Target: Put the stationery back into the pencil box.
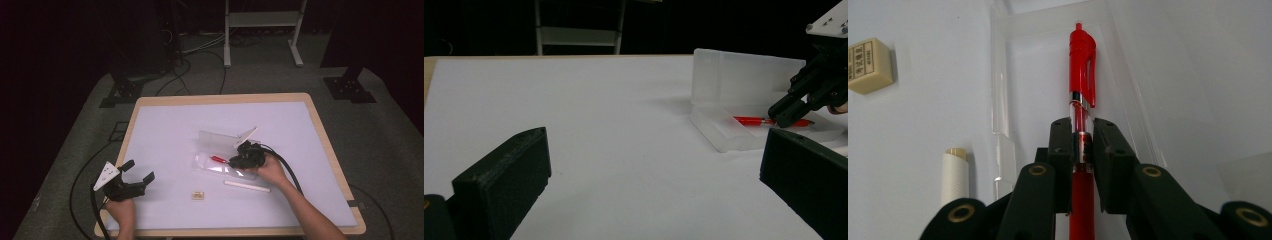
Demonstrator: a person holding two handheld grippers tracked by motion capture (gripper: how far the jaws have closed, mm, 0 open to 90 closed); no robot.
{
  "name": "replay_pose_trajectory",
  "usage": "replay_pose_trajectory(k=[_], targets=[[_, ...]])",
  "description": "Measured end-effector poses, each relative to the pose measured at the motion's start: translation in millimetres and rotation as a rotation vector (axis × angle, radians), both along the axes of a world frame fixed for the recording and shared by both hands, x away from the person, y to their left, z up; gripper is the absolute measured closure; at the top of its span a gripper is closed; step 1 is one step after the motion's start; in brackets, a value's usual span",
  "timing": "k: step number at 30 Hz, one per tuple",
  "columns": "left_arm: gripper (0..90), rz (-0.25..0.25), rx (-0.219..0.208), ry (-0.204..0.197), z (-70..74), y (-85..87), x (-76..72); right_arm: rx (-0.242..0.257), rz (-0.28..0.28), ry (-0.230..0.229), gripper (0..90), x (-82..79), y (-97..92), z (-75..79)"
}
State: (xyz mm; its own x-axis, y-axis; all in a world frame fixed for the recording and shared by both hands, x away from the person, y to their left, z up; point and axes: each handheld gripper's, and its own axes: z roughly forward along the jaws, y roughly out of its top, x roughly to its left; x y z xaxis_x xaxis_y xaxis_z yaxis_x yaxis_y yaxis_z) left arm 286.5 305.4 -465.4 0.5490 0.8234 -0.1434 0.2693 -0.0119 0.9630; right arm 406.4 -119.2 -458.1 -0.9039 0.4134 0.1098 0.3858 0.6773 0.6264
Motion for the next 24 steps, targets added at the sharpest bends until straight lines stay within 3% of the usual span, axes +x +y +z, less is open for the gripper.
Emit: replay_pose_trajectory(k=[8,13,24], targets=[[0.0,0.001,-0.001,0.000,0.0,-0.1,0.0,-0.009,0.008,0.000,77.7,0.1,-0.5,-1.5],[0.0,0.001,-0.001,0.001,0.0,0.0,0.1,-0.006,0.011,0.000,72.5,-0.5,-1.7,0.4],[0.0,0.001,0.000,0.001,0.0,-0.3,0.1,0.029,0.014,-0.026,67.7,-13.1,-10.1,15.4]])
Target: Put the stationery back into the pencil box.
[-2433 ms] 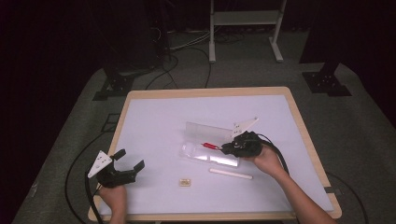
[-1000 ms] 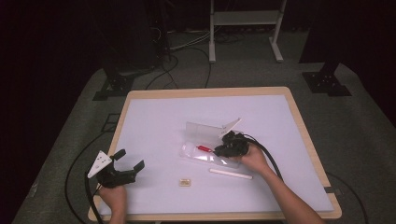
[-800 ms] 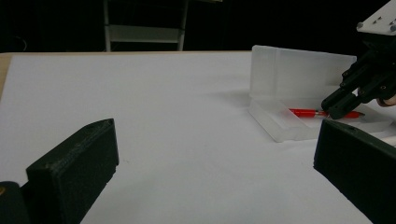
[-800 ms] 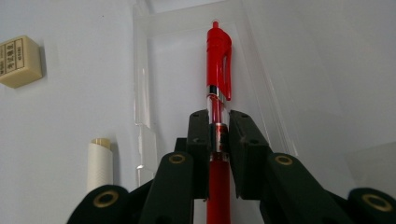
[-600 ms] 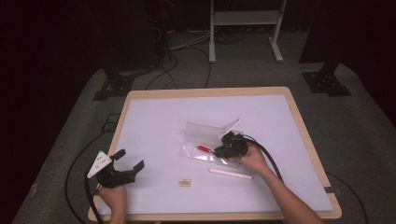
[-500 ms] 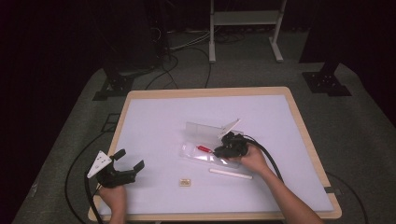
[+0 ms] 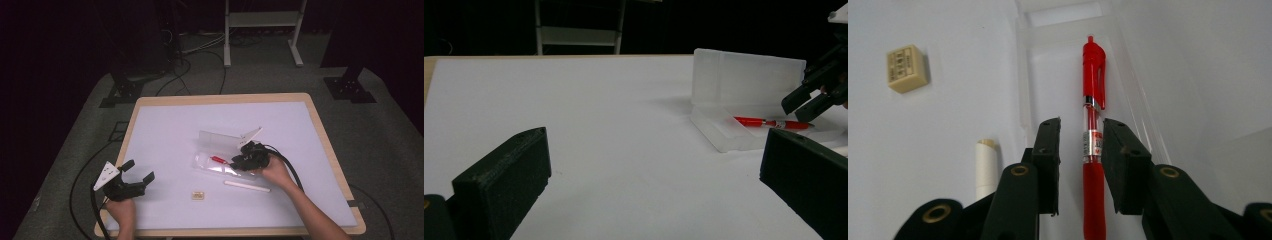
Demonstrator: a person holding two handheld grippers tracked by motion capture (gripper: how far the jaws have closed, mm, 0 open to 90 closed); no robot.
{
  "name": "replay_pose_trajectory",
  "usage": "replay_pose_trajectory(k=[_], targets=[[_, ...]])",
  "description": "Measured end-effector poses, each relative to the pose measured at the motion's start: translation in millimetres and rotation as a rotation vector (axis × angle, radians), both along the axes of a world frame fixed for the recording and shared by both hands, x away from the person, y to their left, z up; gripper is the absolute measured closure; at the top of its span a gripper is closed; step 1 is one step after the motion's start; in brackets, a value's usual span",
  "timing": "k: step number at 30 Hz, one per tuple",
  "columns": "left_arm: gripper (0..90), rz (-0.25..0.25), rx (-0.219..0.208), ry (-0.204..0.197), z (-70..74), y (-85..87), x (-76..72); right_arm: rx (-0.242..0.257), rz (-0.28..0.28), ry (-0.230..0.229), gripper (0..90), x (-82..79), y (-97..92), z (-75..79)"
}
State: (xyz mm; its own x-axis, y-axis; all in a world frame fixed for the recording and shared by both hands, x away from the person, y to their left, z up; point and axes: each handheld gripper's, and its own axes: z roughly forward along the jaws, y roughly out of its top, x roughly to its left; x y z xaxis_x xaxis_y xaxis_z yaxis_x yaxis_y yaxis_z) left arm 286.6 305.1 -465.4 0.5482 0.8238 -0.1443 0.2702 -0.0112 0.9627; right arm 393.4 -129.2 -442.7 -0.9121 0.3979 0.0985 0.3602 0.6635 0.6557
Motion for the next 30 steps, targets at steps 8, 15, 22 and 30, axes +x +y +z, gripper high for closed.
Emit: replay_pose_trajectory(k=[8,15,22,30], targets=[[0.0,0.002,0.002,0.003,0.1,-0.3,0.2,0.021,0.010,0.012,60.1,-10.5,-8.0,8.4],[0.0,0.002,0.001,0.003,0.1,-0.2,0.2,0.020,0.019,0.015,56.5,-20.9,-12.7,8.9],[0.0,0.003,0.000,0.001,0.0,0.0,0.0,0.042,0.040,0.008,55.7,-33.4,-16.2,15.8],[0.0,0.003,0.001,0.006,0.2,0.0,0.1,0.032,0.062,0.006,55.3,-48.4,-19.7,15.9]])
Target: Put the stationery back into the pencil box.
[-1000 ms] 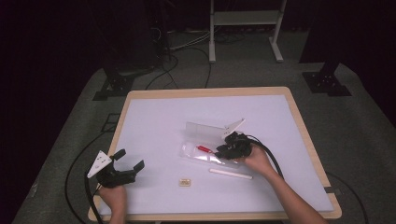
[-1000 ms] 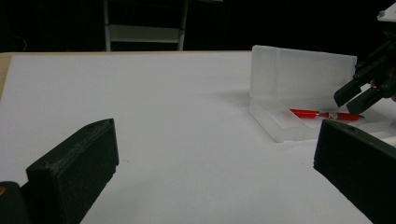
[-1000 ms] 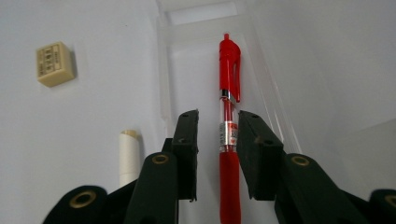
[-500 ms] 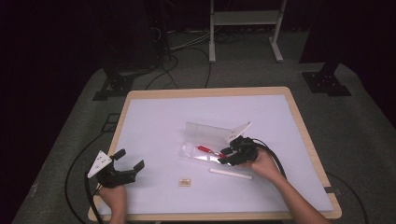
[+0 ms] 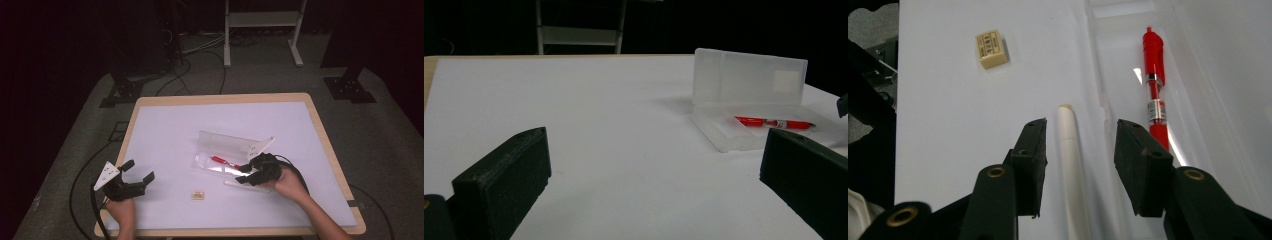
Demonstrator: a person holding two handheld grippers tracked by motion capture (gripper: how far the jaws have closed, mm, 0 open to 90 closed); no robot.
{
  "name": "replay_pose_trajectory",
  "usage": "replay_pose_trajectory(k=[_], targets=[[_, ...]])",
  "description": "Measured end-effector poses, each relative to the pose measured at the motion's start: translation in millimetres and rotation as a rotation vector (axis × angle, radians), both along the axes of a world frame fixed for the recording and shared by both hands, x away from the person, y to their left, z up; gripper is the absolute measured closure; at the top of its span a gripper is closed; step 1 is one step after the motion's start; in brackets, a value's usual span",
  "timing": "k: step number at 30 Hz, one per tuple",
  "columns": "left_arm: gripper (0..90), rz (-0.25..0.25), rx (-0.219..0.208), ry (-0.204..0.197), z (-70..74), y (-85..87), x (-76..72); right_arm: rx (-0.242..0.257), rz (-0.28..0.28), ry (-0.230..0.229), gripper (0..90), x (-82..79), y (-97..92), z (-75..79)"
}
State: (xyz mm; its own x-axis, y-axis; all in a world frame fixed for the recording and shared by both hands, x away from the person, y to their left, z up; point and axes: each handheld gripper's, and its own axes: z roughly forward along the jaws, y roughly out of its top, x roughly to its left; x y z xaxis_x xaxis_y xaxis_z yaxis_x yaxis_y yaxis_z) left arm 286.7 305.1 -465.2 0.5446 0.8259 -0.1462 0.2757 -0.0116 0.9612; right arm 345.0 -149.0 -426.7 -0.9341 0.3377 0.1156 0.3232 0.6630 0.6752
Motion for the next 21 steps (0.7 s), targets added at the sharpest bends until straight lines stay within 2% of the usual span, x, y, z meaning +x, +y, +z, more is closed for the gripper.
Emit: replay_pose_trajectory(k=[6,12,14,21], targets=[[0.0,0.001,0.001,0.000,0.0,-0.2,-0.1,-0.012,0.004,-0.009,55.2,-8.7,-3.5,-4.4],[0.0,0.001,0.001,-0.001,0.0,-0.1,-0.3,-0.019,0.018,0.001,57.7,-13.4,-3.3,-10.1],[0.0,0.001,0.001,0.000,0.0,-0.1,-0.2,-0.031,0.030,-0.008,57.4,-13.5,-3.3,-12.3],[0.0,0.000,-0.001,-0.002,0.0,0.1,-0.3,-0.059,0.030,0.007,57.7,-17.2,-3.6,-20.7]])
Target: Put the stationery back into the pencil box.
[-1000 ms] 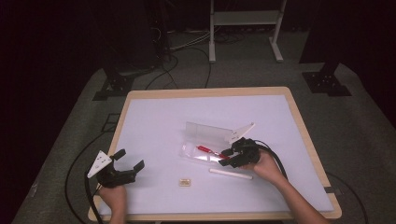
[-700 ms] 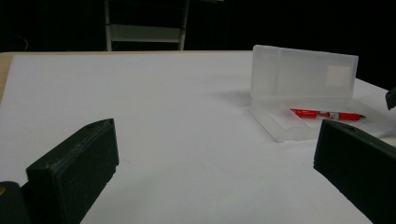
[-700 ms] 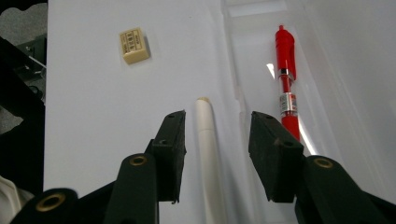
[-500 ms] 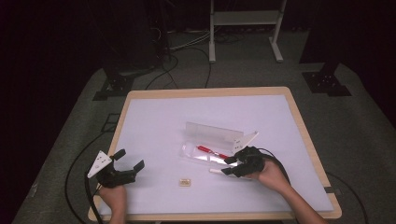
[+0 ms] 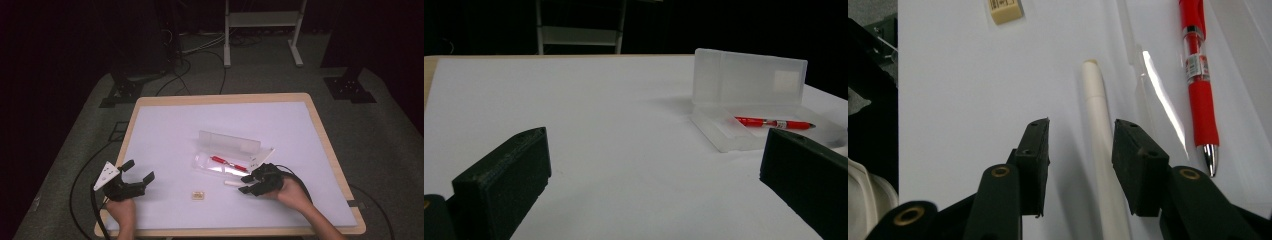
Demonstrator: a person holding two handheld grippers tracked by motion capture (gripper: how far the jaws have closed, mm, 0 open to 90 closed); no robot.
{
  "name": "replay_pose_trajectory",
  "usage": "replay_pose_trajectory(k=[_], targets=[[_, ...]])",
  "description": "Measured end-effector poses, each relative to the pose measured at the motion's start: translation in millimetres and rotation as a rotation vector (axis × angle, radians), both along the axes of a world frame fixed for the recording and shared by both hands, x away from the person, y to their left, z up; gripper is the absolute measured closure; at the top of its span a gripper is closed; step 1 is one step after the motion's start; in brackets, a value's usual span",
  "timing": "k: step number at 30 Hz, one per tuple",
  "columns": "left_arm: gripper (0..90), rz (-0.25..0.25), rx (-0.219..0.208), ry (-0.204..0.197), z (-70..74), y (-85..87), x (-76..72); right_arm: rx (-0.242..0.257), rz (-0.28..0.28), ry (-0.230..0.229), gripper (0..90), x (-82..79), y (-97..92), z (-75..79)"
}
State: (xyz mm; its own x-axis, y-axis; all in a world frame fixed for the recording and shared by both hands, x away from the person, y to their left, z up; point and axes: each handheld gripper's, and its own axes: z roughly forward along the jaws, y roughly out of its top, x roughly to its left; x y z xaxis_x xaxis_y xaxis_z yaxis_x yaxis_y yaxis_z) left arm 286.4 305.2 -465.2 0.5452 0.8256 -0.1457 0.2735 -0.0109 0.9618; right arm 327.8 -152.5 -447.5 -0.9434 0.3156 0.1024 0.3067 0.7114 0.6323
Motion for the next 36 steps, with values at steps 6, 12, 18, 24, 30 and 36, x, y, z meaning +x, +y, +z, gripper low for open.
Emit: replay_pose_trajectory(k=[6,12,18,24,30,36], targets=[[0.0,0.000,0.001,0.002,0.0,-0.1,0.1,-0.017,-0.006,-0.005,58.3,0.4,-1.6,-4.5],[0.0,0.000,0.001,0.001,0.0,-0.1,0.0,-0.030,-0.007,0.003,59.5,1.1,-2.0,-10.2],[0.0,0.000,0.001,0.000,0.0,0.0,0.0,-0.033,-0.012,-0.004,62.4,0.1,-1.3,-13.5],[0.0,0.000,0.000,0.001,0.0,0.1,0.0,-0.038,-0.013,-0.038,70.4,-0.5,-2.6,-14.0],[0.0,0.000,0.000,0.000,0.0,0.2,0.0,-0.032,-0.016,-0.041,76.0,0.0,-4.2,-14.6],[0.0,0.000,0.002,0.001,0.0,-0.1,-0.1,-0.040,-0.013,-0.039,77.8,-1.5,-3.7,-13.7]])
